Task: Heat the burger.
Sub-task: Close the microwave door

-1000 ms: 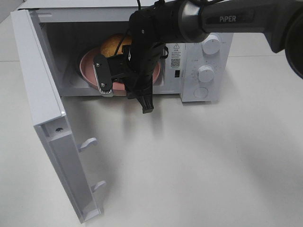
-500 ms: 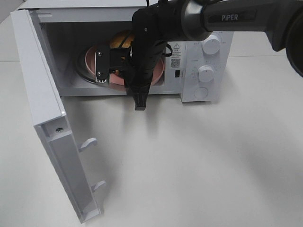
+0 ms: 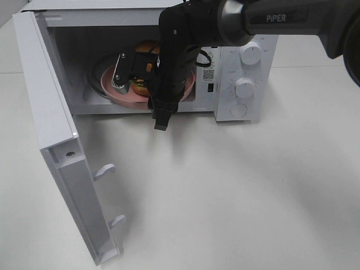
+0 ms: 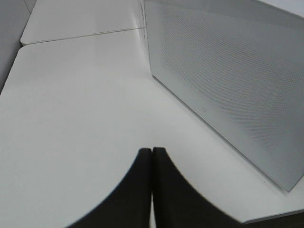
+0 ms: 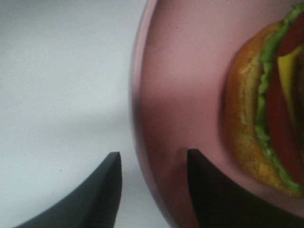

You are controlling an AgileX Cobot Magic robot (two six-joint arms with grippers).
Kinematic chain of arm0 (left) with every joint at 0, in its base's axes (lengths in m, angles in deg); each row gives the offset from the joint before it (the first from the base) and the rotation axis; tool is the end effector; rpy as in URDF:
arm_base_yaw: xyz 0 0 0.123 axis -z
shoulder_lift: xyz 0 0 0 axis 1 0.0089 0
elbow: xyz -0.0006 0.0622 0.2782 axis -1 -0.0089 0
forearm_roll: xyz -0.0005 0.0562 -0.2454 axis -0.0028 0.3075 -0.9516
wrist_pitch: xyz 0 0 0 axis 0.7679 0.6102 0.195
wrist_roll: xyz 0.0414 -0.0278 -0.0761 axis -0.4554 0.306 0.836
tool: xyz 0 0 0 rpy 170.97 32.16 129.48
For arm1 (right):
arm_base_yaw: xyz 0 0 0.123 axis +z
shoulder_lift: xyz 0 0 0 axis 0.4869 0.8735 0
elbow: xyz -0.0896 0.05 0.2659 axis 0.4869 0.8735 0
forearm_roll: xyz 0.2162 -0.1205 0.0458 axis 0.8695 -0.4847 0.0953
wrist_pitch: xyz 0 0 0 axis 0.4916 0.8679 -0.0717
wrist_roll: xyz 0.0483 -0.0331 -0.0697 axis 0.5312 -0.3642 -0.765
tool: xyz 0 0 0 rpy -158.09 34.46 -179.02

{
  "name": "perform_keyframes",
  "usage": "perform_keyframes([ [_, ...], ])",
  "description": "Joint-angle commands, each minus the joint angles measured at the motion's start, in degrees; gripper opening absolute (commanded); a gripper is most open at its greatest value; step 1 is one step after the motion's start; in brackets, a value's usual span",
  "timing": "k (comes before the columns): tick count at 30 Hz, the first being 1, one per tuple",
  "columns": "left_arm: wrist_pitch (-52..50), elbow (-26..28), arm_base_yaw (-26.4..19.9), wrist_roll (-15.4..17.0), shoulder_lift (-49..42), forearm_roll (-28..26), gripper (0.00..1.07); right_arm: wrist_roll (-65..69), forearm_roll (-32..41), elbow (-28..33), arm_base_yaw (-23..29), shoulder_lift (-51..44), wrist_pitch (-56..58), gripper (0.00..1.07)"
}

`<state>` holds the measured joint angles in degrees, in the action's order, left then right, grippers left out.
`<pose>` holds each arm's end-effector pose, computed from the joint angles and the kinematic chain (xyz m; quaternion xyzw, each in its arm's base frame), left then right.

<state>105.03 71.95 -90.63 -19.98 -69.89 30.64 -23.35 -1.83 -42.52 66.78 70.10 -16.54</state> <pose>-0.0050 -0.0120 0.2799 0.0907 0.8386 -0.0090 0.5371 0.3992 0.3005 0.1565 -0.6649 0.7030 -0.0587 0.2454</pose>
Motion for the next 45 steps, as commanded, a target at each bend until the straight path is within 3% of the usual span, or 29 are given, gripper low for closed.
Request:
perform_keyframes([
  [1,0.0,-0.1,0.3,0.2,-1.2,-0.2,0.00,5.2,0.7,-0.5,-0.3,-1.6,0.7,0.55],
  [2,0.0,-0.1,0.3,0.2,-1.2,-0.2,0.00,5.2,0.7,-0.5,-0.3,-1.6,0.7,0.55],
  [4,0.0,-0.1,0.3,0.2,-1.2,-0.2,0.00,14.1,0.7,-0.5,-0.3,-3.0,1.9,0.71],
  [10,0.0,-0.1,0.3,0.2,-1.2,-0.2,0.00,23.3,1.0,-0.5,-0.3,-4.7,4.4,0.80],
  [23,0.0,-0.1,0.3,0.2,-1.2,-0.2,0.00,38.5,9.1,-0.5,-0.3,-6.8,14.8,0.76],
  [39,0.0,-0.1,0.3,0.2,-1.2,-0.2,0.00,44.4,7.4,-0.2,-0.5,-9.6,32.5,0.76],
  [45,0.0,-0.1,0.3,0.2,-1.2,-0.2,0.00,47.0,4.9,4.1,-0.5,-12.8,32.5,0.76],
])
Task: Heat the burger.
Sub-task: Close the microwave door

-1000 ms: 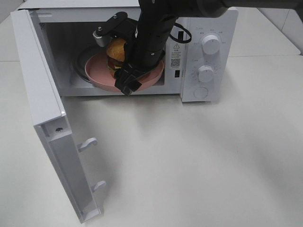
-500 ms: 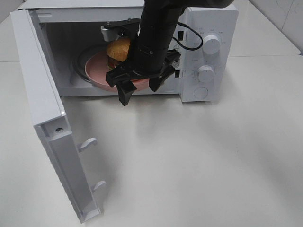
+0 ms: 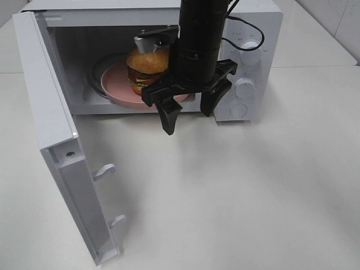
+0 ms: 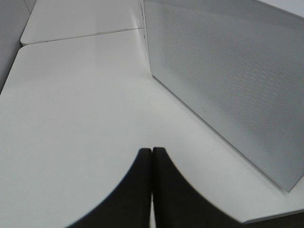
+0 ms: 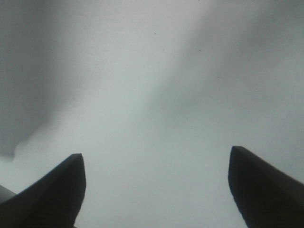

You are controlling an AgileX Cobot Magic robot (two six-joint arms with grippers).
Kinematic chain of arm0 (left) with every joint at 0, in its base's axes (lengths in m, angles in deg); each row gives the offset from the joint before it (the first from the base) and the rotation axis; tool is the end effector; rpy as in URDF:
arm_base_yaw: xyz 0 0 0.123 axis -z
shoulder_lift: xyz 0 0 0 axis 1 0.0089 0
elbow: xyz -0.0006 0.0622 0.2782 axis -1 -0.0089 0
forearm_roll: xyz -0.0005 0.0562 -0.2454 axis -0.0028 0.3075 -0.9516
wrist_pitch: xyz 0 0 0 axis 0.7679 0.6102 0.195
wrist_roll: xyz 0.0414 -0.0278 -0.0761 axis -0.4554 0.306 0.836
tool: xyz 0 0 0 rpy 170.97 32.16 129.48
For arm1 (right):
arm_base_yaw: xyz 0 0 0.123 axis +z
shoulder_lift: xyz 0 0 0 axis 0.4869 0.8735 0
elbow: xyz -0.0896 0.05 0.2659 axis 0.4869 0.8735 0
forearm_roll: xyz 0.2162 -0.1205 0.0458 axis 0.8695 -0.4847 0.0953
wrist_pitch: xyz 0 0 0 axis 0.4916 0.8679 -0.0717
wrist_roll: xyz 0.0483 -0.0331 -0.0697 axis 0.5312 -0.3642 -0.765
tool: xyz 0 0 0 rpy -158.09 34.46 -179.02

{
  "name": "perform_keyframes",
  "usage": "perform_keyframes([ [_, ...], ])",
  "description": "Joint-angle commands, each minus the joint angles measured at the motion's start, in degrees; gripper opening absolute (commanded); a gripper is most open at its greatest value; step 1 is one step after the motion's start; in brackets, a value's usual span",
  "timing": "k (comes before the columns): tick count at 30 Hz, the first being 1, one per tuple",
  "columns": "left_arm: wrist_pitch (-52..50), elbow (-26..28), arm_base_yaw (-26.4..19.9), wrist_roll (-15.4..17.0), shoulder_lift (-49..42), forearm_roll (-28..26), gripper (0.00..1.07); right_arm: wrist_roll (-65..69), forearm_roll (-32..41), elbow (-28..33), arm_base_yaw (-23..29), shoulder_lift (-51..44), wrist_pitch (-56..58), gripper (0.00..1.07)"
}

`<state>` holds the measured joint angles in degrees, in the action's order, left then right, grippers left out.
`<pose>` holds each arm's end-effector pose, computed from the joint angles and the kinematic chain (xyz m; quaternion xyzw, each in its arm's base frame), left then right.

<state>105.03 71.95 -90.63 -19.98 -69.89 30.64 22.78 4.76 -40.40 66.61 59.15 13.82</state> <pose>-0.0050 -0.0120 0.2799 0.0907 0.8386 -0.0090 0.5371 0.3456 0.2662 0.2210 -0.3138 0.9473 0.0259 0.0588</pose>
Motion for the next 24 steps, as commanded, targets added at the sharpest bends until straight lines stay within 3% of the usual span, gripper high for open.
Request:
perform_keyframes([
  [1,0.0,-0.1,0.3,0.2,-1.2,-0.2,0.00,1.2,-2.6,3.2,-0.3,-2.8,2.1,0.76],
  [10,0.0,-0.1,0.3,0.2,-1.2,-0.2,0.00,3.3,-7.4,10.7,-3.0,-9.9,2.1,0.76],
  [24,0.0,-0.1,0.3,0.2,-1.2,-0.2,0.00,3.8,-7.0,20.9,-22.3,-22.7,2.0,0.76],
])
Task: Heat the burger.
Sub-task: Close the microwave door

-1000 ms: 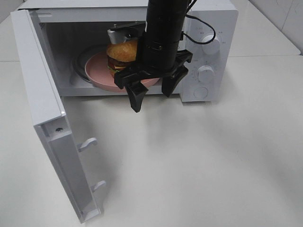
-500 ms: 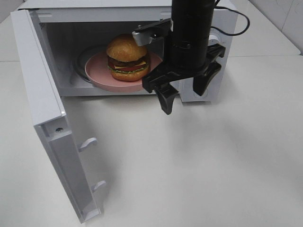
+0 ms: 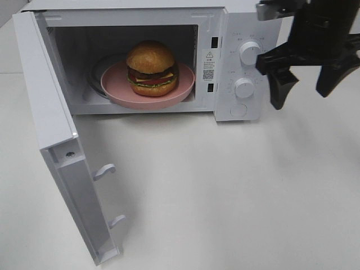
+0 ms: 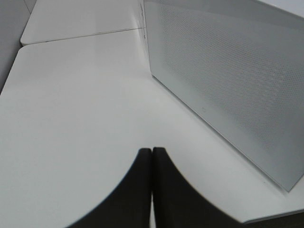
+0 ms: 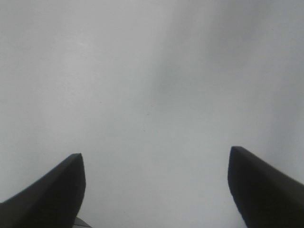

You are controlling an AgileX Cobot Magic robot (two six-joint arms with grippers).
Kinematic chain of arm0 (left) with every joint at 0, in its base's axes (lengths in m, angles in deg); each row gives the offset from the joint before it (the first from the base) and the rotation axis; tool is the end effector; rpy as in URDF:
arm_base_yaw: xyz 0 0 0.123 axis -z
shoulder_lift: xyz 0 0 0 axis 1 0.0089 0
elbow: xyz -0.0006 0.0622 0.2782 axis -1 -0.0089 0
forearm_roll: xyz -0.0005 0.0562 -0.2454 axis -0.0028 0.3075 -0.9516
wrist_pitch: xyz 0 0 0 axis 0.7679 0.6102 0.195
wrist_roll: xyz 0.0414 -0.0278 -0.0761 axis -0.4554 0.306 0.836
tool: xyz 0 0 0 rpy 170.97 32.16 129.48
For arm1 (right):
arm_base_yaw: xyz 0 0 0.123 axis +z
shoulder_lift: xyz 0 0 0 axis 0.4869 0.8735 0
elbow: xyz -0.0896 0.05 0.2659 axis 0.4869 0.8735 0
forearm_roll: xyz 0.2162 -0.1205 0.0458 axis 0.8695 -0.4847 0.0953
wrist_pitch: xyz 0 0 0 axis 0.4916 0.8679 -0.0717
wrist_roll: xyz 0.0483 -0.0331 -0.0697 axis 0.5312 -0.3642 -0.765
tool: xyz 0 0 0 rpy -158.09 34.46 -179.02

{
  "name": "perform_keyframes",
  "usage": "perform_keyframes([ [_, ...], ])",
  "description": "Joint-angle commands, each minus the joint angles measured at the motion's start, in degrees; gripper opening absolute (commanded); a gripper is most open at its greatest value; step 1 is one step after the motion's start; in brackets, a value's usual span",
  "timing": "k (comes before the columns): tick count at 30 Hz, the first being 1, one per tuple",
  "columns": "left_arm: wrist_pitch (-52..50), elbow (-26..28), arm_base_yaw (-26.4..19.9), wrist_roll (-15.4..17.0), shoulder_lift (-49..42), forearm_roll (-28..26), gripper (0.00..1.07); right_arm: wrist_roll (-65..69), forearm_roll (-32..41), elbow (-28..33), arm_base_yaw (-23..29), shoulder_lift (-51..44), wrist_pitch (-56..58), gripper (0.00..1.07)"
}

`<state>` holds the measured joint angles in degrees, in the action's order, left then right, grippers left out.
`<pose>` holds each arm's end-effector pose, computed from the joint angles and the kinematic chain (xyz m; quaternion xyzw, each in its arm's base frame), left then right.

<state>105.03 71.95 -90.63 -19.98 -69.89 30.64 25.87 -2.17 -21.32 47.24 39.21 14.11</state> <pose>-0.0050 -0.0120 0.2799 0.0907 0.8386 -0.0090 0.5371 0.3363 0.1002 0.2718 -0.1400 0.9863 -0.0387 0.0776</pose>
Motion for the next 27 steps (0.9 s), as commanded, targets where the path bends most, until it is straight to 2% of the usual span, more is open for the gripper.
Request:
perform_keyframes([
  [1,0.0,-0.1,0.3,0.2,-1.2,-0.2,0.00,0.9,-0.1,2.3,-3.8,-3.7,1.7,0.76],
  [4,0.0,-0.1,0.3,0.2,-1.2,-0.2,0.00,1.0,-0.1,5.0,-5.6,-7.6,1.7,0.76],
  [8,0.0,-0.1,0.3,0.2,-1.2,-0.2,0.00,1.0,-0.1,8.2,-5.6,-11.6,1.7,0.76],
  [10,0.0,-0.1,0.3,0.2,-1.2,-0.2,0.00,1.0,1.1,13.9,-5.5,-17.5,1.7,0.76],
  [11,0.0,-0.1,0.3,0.2,-1.2,-0.2,0.00,1.0,1.1,13.9,-5.5,-17.5,1.7,0.76],
  [13,0.0,-0.1,0.3,0.2,-1.2,-0.2,0.00,1.7,1.4,18.4,-5.5,-22.7,1.2,0.76],
  [16,0.0,-0.1,0.3,0.2,-1.2,-0.2,0.00,2.0,1.4,20.1,-5.5,-24.5,1.0,0.76],
  [18,0.0,-0.1,0.3,0.2,-1.2,-0.2,0.00,2.3,1.4,26.9,-5.5,-31.5,0.5,0.76],
  [19,0.0,-0.1,0.3,0.2,-1.2,-0.2,0.00,2.3,1.4,26.9,-5.5,-31.5,0.5,0.76],
  [21,0.0,-0.1,0.3,0.2,-1.2,-0.2,0.00,2.5,1.4,32.9,-5.5,-37.4,0.1,0.76],
  [23,0.0,-0.1,0.3,0.2,-1.2,-0.2,0.00,2.5,1.4,34.6,-5.5,-39.0,0.1,0.76],
  [24,0.0,-0.1,0.3,0.2,-1.2,-0.2,0.00,2.5,1.4,38.8,-5.5,-43.1,-0.2,0.76],
  [26,0.0,-0.1,0.3,0.2,-1.2,-0.2,0.00,2.6,1.4,40.4,-5.5,-44.8,-0.2,0.76],
  [27,0.0,-0.1,0.3,0.2,-1.2,-0.2,0.00,3.1,1.4,44.1,-5.5,-49.1,-0.3,0.76],
])
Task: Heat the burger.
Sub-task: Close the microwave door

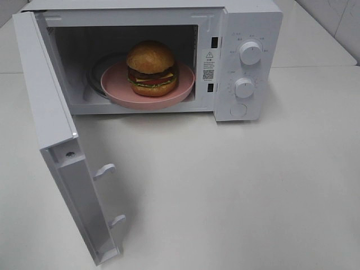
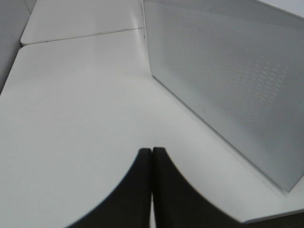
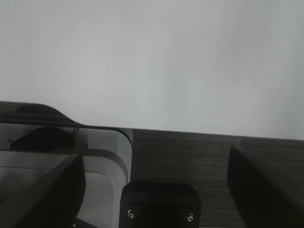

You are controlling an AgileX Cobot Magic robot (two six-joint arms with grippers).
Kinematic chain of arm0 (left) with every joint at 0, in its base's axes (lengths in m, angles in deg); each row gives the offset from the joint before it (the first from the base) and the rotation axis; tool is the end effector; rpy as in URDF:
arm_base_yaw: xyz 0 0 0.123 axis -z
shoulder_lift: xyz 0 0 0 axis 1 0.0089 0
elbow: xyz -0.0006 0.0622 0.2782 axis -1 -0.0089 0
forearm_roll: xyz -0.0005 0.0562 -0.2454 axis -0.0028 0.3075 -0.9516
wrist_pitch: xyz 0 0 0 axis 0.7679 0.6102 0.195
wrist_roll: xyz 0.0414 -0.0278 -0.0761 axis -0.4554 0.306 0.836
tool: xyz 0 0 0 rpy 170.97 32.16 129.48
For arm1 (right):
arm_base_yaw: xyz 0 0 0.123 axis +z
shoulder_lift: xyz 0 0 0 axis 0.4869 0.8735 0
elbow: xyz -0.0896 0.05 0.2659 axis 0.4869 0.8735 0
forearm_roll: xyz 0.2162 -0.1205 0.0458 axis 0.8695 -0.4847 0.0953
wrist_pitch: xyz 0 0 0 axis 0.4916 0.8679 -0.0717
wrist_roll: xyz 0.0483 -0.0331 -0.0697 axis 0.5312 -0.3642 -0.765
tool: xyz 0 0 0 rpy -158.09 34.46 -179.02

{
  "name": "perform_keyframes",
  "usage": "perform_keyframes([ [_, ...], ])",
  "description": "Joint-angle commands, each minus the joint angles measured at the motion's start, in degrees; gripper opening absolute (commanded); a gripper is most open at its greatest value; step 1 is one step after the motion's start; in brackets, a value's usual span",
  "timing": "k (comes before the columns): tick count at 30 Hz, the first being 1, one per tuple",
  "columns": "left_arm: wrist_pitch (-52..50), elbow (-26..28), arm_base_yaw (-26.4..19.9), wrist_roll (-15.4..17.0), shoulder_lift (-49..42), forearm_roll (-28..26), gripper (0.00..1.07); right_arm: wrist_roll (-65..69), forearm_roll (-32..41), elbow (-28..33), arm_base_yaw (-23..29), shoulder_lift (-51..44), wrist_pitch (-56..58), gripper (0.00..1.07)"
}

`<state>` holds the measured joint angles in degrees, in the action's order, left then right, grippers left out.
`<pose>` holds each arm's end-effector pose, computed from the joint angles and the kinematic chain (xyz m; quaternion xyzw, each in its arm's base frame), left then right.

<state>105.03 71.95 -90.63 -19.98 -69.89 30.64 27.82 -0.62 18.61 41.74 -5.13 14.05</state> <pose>-0.0050 -0.0120 0.2799 0.0907 0.8386 -0.0090 0.5371 0.1429 0.0248 0.2769 -0.0702 0.9909 -0.0226 0.1127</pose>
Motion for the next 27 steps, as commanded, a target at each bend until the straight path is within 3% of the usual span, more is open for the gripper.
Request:
perform_keyframes([
  [1,0.0,-0.1,0.3,0.2,-1.2,-0.2,0.00,1.1,-0.1,4.2,0.0,-4.8,-0.2,0.76],
  [6,0.0,-0.1,0.3,0.2,-1.2,-0.2,0.00,1.4,-0.1,11.5,0.0,-16.0,-0.7,0.76],
  [27,0.0,-0.1,0.3,0.2,-1.2,-0.2,0.00,-6.5,6.3,13.5,0.0,-49.7,-11.0,0.76],
])
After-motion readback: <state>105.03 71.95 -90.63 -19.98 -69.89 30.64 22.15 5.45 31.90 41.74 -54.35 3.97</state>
